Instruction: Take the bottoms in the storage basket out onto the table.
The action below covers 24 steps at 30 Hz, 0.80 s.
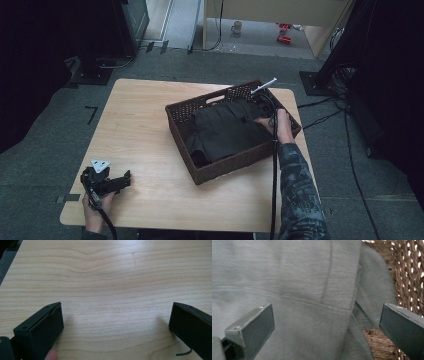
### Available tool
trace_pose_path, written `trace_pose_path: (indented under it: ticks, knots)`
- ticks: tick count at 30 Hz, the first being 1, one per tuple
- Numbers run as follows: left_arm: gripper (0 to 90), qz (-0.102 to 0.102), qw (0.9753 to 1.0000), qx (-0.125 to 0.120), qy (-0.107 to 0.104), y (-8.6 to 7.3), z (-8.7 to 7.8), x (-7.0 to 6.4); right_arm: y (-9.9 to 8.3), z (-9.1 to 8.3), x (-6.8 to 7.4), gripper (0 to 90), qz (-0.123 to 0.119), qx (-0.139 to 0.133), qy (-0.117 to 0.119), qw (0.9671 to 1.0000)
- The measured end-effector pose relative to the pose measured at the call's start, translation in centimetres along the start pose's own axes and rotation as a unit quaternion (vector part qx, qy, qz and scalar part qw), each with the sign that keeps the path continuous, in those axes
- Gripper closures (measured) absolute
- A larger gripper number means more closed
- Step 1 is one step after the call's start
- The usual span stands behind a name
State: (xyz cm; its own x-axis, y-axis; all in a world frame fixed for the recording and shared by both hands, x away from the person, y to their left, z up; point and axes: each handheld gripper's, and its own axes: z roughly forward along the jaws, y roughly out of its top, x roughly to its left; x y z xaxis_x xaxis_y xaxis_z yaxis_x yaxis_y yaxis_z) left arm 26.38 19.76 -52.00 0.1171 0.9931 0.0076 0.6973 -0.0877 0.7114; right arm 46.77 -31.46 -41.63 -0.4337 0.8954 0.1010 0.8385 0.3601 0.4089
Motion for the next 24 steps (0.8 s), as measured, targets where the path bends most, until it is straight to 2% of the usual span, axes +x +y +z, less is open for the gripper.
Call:
trace_pose_path:
  ticks: [2,3,7,9,14,18,24]
  knots:
    - [0.0,0.000,1.0000,0.000,0.000,0.0,0.0,0.0,0.0,0.5,-0.3,0.0,0.010,0.002,0.006,0.9999]
    - [0.0,0.000,1.0000,0.000,0.000,0.0,0.0,0.0,0.0,1.1,-0.5,0.0,0.012,0.015,0.002,0.9998]
    - [0.0,0.000,1.0000,0.000,0.000,0.0,0.0,0.0,0.2,1.5,-0.7,0.0,0.012,0.027,-0.001,0.9996]
    - [0.0,0.000,1.0000,0.000,0.000,0.0,0.0,0.0,0.6,1.5,-0.8,0.0,0.020,0.026,0.006,0.9994]
    - [0.0,0.000,1.0000,0.000,0.000,0.0,0.0,0.0,1.2,1.6,-0.8,0.0,0.024,0.021,0.006,0.9995]
    - [0.0,0.001,1.0000,0.000,0.000,0.0,0.0,0.0,1.8,2.6,-1.2,0.0,0.044,0.017,0.013,0.9988]
    - [0.0,0.001,1.0000,0.000,-0.001,0.0,0.0,0.0,2.3,3.5,-1.5,0.0,0.057,0.020,0.015,0.9981]
